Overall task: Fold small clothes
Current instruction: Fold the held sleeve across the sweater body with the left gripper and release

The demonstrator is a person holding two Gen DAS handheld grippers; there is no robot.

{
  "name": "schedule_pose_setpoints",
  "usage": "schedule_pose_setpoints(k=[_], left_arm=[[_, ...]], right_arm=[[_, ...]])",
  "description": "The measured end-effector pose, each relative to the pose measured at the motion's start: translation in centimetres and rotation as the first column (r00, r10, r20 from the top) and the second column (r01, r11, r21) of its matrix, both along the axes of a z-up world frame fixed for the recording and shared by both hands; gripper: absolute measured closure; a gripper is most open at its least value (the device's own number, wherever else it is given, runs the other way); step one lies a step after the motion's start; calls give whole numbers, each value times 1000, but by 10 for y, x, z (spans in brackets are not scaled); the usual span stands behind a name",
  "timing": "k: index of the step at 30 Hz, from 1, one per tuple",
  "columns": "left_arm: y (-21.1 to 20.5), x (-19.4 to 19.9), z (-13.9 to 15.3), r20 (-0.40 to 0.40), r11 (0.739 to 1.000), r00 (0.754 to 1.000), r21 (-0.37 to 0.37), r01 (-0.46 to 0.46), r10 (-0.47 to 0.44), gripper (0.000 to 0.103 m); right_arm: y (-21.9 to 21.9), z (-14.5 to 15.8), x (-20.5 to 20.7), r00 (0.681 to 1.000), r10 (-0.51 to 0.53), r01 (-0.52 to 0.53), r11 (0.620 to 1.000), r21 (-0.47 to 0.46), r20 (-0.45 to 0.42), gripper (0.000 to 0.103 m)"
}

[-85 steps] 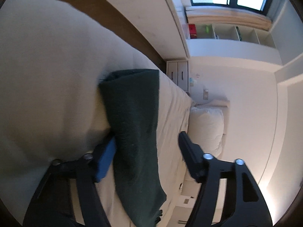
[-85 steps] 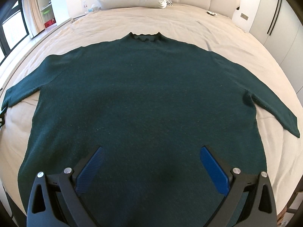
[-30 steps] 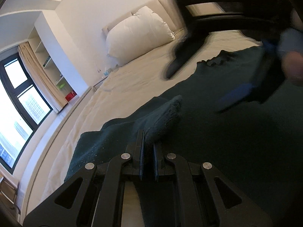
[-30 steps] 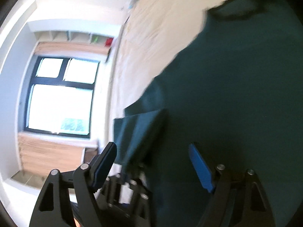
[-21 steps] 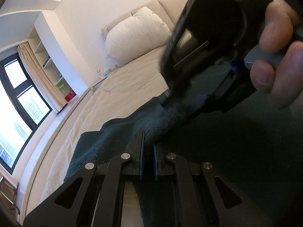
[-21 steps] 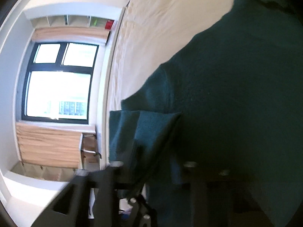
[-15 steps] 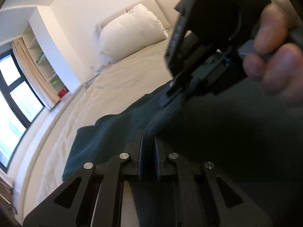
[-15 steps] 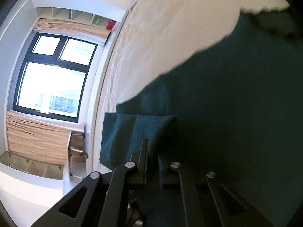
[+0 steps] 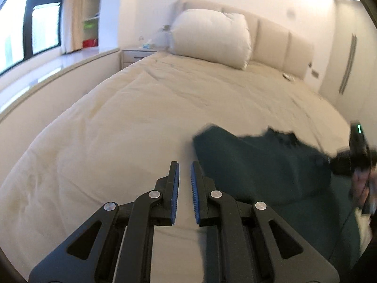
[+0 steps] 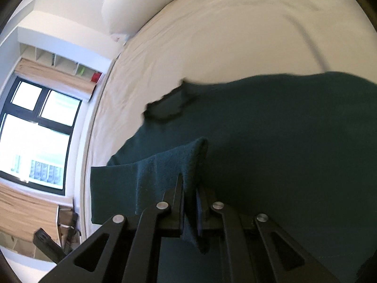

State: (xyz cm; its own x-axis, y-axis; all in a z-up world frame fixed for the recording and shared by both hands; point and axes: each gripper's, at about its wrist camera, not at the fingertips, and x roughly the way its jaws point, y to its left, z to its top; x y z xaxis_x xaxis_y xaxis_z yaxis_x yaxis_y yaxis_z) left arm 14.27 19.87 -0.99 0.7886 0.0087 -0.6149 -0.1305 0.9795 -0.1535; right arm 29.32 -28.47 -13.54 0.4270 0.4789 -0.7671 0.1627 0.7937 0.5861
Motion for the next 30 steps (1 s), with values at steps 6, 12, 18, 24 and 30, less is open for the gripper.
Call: schedule_pose_setpoints(k=[6, 12, 18, 24, 30], left_arm=[[3, 12, 28, 16, 1000, 1000, -25, -5, 6, 93], [-17, 26, 31, -17, 996, 999, -75, 47, -49, 93], [-42, 60, 10, -87, 996, 992, -37, 86, -89, 93], [-75, 94, -21, -147, 989, 979, 25, 148, -142, 93], [-84, 116, -67, -265, 985, 954, 54, 163, -143, 93]], right_arm=[[-17, -4, -10, 999, -42, 42, 998, -51, -6, 95], [-35, -15, -21, 1000, -25, 24, 995, -101, -2, 95], [-53, -14, -29, 999, -36, 36, 993, -110, 1, 95], [-53, -13, -33, 999, -42, 42, 989, -138, 2, 95], [-58, -12, -37, 998, -56, 56, 988, -146, 1, 95]])
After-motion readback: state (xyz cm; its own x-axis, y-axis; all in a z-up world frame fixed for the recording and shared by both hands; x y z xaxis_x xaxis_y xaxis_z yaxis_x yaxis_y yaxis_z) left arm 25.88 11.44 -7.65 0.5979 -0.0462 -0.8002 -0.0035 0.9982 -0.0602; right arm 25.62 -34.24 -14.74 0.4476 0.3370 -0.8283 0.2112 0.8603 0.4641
